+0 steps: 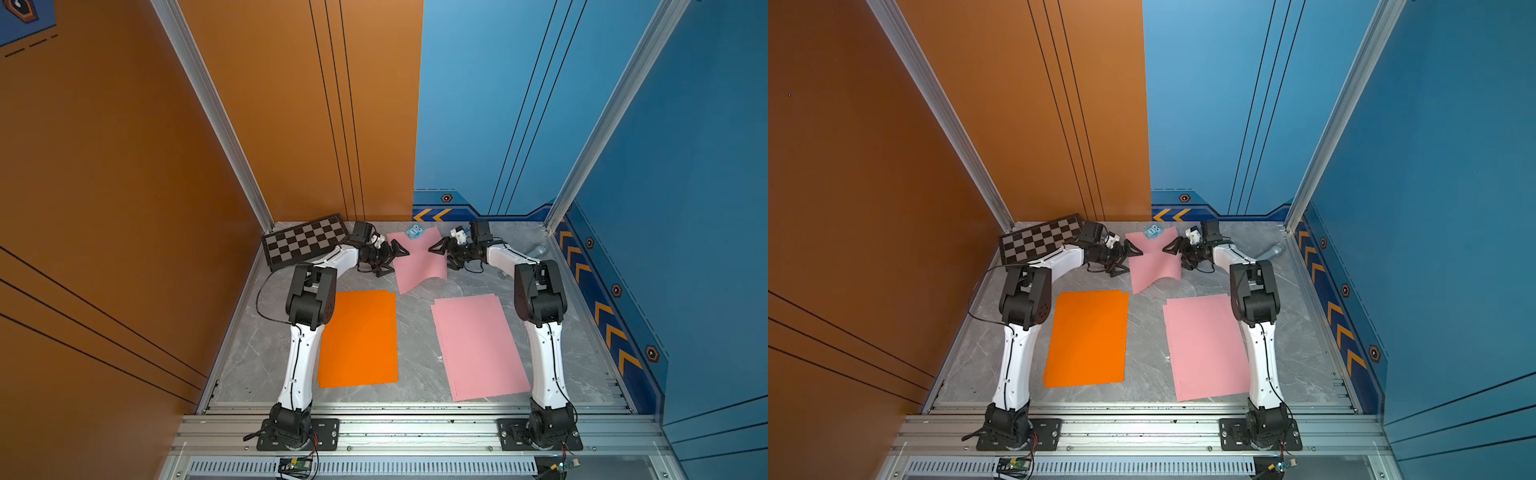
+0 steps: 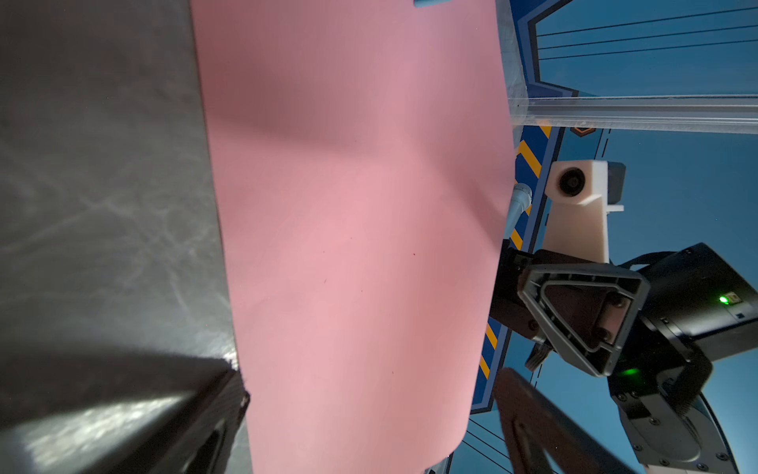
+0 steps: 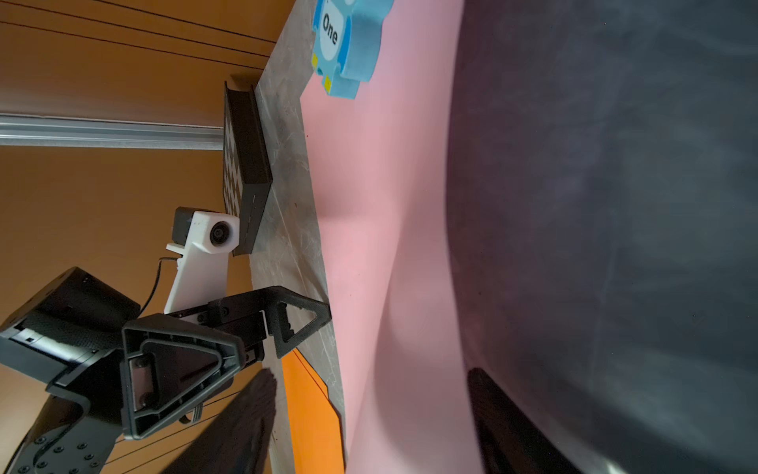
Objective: Sort the scattered colored papers by color
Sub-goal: Pick up the colored paper from the center of the board.
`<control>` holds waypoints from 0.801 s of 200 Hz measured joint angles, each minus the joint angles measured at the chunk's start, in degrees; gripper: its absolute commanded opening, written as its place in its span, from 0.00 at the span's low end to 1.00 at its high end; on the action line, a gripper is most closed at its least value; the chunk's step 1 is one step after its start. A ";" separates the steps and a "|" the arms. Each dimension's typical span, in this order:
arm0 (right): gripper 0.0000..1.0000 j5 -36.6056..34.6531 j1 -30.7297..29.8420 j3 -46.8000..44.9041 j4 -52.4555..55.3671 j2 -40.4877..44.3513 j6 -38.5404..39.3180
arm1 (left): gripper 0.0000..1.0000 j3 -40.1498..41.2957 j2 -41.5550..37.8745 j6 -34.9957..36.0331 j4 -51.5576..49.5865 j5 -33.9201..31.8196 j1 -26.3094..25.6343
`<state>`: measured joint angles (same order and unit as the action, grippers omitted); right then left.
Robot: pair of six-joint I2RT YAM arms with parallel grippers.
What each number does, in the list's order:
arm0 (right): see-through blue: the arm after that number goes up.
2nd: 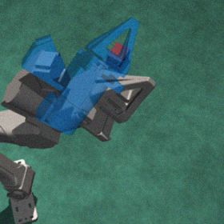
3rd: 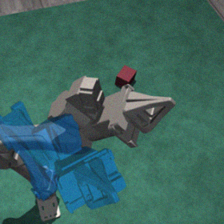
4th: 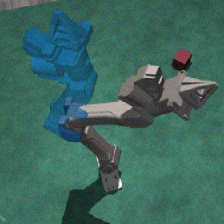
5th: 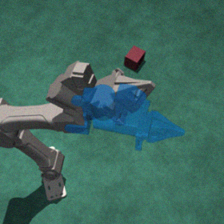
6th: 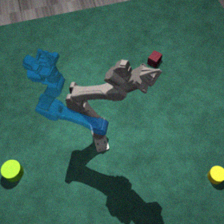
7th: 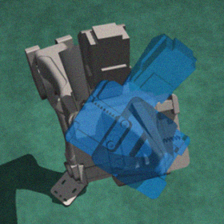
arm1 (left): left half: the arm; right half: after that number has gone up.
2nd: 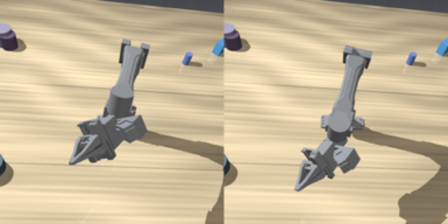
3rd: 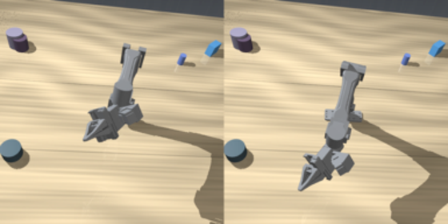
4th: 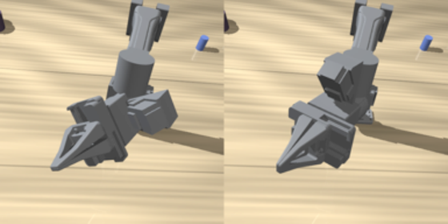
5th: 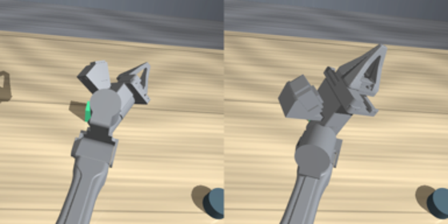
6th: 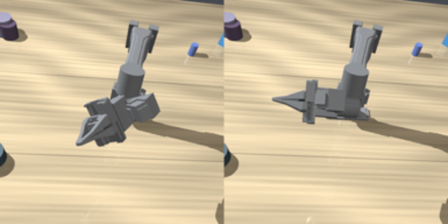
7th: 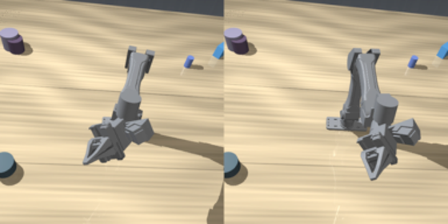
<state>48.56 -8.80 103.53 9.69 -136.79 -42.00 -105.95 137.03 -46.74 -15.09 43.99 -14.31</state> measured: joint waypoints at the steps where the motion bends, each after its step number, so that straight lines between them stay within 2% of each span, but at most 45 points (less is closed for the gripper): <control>1: 0.58 -0.04 0.04 -0.04 -0.04 0.02 -0.28 | 0.98 0.00 0.00 0.00 0.00 0.00 0.00; 17: 0.56 0.57 0.81 -0.83 -0.50 0.31 -0.61 | 0.98 0.00 0.00 0.02 -0.04 0.02 0.02; 33: 0.50 0.81 1.33 -1.86 -0.83 0.55 -0.92 | 0.98 0.00 0.00 0.04 -0.09 0.02 0.02; 86: 0.00 1.40 1.53 -2.91 -0.72 0.72 -1.20 | 0.98 0.02 -0.09 0.22 -0.24 0.04 0.00; 160: 0.00 0.15 1.27 -2.89 3.89 3.30 0.50 | 0.98 4.44 -4.26 -0.04 -1.51 -0.02 0.44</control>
<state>48.71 -7.53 100.64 13.58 -133.49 -41.50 -101.51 132.77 -46.78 -16.60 43.97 -13.87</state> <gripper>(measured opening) 0.046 0.981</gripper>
